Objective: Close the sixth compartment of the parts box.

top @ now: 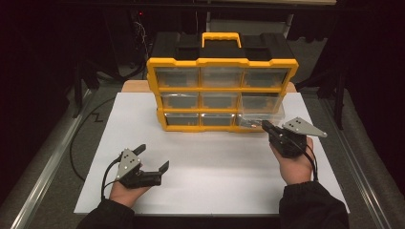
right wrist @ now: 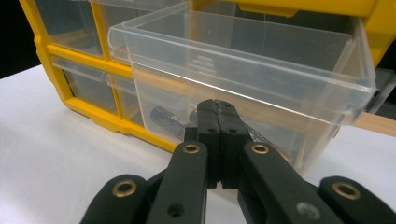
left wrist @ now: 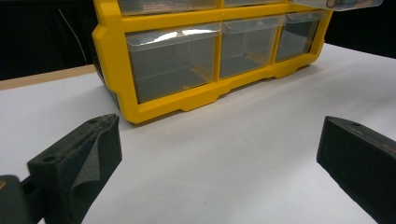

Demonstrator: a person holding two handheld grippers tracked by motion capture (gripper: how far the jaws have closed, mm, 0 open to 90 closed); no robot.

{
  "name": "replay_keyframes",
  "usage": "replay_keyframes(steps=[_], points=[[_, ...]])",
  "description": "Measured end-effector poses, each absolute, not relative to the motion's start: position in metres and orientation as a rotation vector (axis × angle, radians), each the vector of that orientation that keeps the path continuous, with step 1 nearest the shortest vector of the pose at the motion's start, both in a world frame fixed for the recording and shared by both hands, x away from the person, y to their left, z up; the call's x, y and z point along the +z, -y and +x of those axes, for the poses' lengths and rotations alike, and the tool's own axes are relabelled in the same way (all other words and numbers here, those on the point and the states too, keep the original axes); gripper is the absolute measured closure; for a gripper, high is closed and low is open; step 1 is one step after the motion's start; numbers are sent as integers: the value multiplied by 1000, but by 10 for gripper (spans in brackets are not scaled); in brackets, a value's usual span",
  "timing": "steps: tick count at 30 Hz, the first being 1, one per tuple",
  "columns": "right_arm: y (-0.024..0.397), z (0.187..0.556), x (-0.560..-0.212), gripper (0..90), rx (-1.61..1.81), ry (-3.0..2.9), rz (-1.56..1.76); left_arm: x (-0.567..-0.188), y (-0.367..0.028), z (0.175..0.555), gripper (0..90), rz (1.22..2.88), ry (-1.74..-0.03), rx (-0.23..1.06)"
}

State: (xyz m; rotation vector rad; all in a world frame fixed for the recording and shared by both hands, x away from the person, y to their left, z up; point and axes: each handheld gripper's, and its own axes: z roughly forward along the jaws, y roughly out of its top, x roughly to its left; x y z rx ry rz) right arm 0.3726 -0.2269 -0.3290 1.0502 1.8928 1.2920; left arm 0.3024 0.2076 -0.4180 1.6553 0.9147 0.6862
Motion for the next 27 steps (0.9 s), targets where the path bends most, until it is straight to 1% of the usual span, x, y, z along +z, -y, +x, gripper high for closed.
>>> replay_keyframes(steps=[11, 27], points=[[221, 376, -319, 900, 1284, -1881, 1032, -418, -208, 302, 7, 1655, -914, 685], [219, 383, -317, 900, 1267, -1876, 1045, -418, -208, 302, 7, 1655, -914, 685]])
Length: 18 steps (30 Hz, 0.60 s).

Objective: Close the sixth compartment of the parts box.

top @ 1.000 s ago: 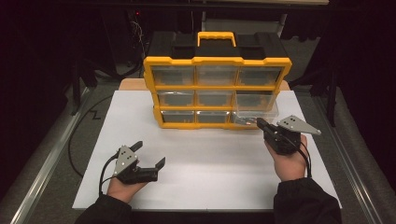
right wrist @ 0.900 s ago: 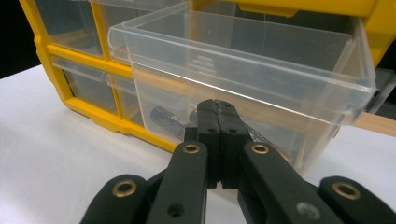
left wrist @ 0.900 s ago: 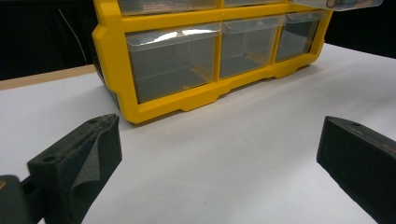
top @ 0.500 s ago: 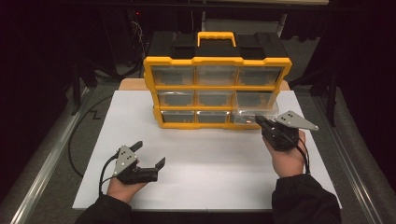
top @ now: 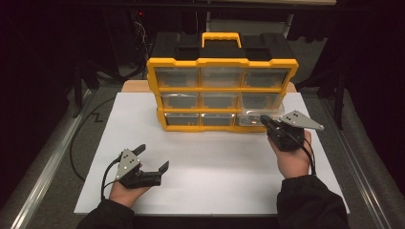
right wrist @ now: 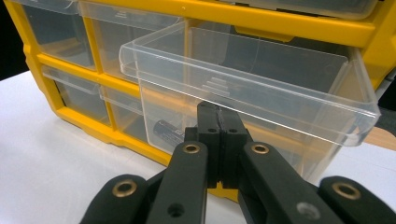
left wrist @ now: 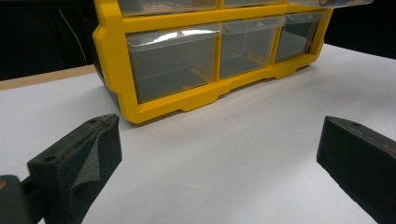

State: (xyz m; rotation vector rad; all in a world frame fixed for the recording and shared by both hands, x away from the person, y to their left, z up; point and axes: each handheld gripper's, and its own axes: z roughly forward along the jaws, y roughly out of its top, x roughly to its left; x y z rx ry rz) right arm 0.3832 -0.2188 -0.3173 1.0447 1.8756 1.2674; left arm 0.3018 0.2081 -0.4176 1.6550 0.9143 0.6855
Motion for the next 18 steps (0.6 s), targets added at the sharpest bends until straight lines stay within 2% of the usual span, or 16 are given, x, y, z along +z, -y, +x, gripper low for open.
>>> replay_keyframes(steps=[18], points=[[217, 396, -316, 900, 1241, -1869, 1060, -417, -209, 302, 8, 1655, -915, 683]])
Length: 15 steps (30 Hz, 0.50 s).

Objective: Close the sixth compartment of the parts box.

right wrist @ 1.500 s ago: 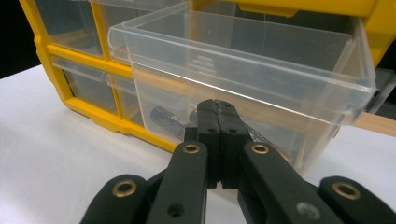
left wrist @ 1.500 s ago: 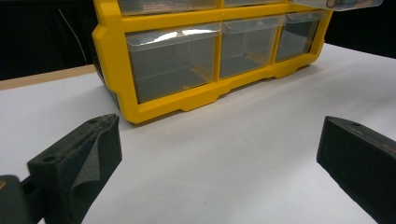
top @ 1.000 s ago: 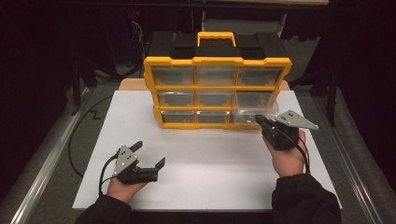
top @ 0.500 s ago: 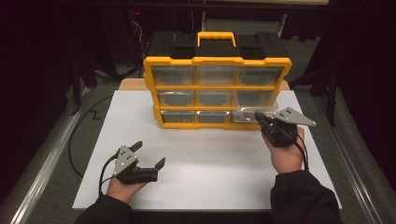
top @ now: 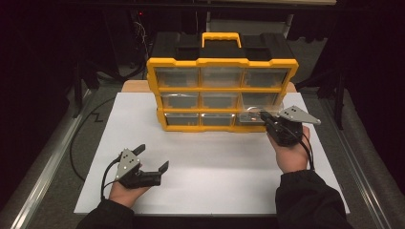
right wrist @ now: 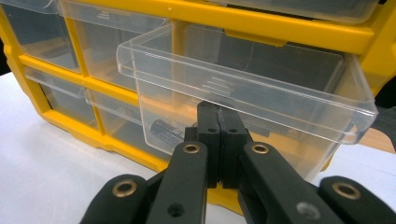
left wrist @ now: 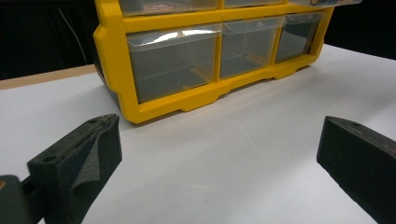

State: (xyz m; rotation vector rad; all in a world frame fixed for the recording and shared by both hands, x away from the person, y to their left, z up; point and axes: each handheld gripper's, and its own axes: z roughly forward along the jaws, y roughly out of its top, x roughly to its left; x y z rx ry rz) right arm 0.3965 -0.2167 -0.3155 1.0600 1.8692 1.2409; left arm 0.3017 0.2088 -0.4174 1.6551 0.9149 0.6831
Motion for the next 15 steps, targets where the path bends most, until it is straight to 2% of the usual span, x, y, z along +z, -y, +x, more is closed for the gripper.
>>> replay_keyframes(steps=[15], points=[[214, 407, -314, 900, 1223, -1868, 1068, -417, -209, 301, 8, 1647, -921, 681]])
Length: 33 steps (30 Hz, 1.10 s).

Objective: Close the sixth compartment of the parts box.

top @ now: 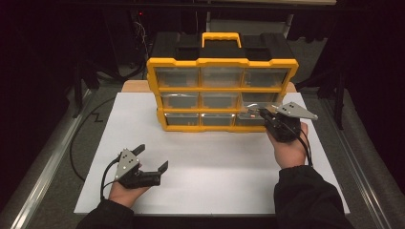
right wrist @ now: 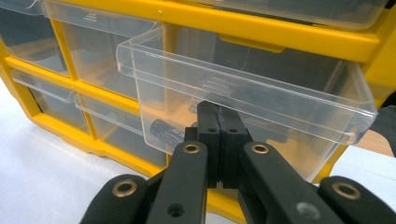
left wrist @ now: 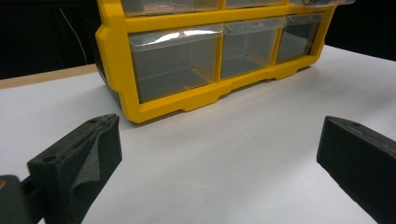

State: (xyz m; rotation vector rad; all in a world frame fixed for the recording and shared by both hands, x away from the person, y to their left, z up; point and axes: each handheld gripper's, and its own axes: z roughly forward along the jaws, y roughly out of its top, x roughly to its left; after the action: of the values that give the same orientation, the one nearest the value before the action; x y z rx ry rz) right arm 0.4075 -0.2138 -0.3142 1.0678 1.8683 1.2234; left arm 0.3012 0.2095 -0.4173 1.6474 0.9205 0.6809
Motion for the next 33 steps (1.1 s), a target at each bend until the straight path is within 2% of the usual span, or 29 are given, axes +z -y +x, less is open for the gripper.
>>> replay_keyframes(steps=[33], points=[[207, 433, -314, 900, 1188, -1859, 1099, -417, -210, 301, 8, 1640, -924, 678]])
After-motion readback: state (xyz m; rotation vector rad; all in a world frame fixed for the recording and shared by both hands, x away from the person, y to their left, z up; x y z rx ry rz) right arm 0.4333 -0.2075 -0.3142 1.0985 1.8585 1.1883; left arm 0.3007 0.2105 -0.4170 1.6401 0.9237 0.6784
